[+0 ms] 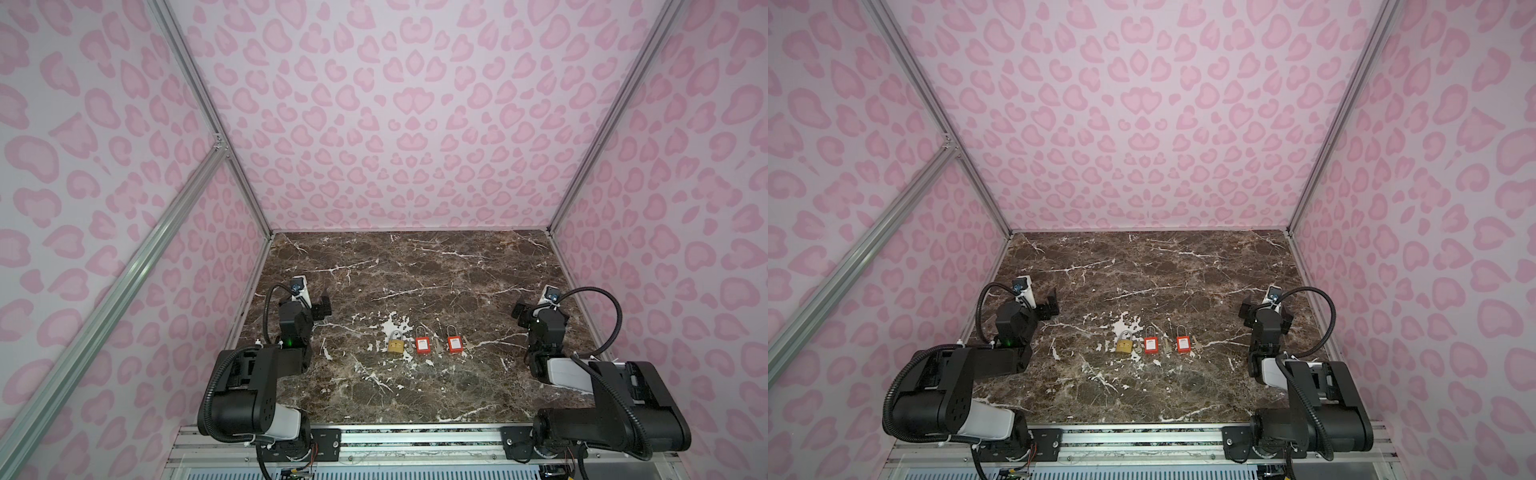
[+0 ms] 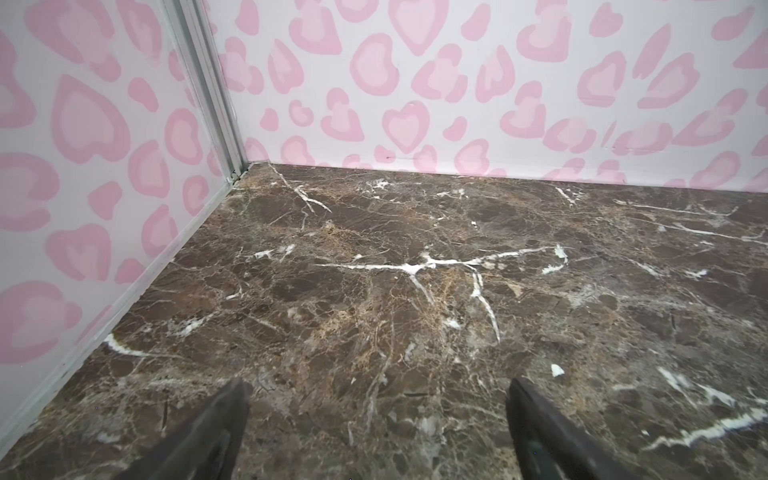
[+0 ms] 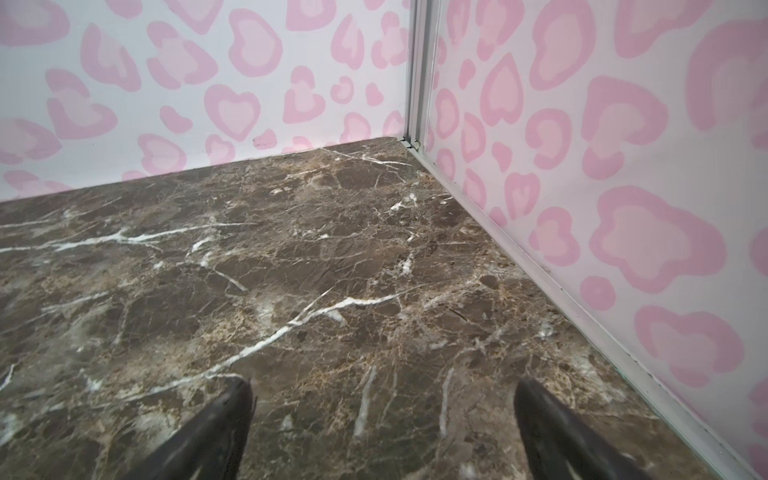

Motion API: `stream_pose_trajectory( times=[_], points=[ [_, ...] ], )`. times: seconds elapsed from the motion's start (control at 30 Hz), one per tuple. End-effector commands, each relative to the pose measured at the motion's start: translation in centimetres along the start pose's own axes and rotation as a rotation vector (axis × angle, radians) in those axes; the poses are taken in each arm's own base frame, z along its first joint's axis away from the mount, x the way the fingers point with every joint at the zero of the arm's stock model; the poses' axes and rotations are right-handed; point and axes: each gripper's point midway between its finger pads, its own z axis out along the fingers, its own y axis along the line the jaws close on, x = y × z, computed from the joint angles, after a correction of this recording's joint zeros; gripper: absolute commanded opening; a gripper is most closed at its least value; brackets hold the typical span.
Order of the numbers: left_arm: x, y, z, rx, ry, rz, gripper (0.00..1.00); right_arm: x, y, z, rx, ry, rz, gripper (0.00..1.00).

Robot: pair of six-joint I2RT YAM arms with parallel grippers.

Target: Lock with the key

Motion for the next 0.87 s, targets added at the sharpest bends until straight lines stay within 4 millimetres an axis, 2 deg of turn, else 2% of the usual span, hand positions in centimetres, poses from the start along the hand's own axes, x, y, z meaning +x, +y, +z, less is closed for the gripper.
stream_pose_trajectory(
  times=[0.0,0.07,0.17,0.27,0.43,0.83],
  points=[
    [-0.1,0.4,0.2,-0.019,0.003,-0.005,0.98,-1.2,1.8,0.1,-0.042,-0.1,-0.059,0.99],
    [-0.1,0.3,0.2,-0.017,0.002,-0.005,0.98,-1.7,2.7,0.5,-0.054,-0.149,-0.085,1.0],
    [0.0,0.3,0.1,-0.018,0.005,-0.005,0.98,-0.8,3.8,1.5,-0.065,-0.026,-0.137,1.0],
    [0.0,0.3,0.2,-0.017,0.005,-0.005,0.98,-1.0,2.9,2.5,-0.049,-0.032,-0.082,1.0],
    [-0.1,0.3,0.2,-0.018,0.004,-0.005,0.98,-0.8,2.9,2.7,-0.049,0.015,-0.093,1.0],
    [0.0,0.3,0.2,-0.018,0.007,-0.004,0.98,-0.8,2.9,2.7,-0.049,0.008,-0.092,1.0]
  ],
)
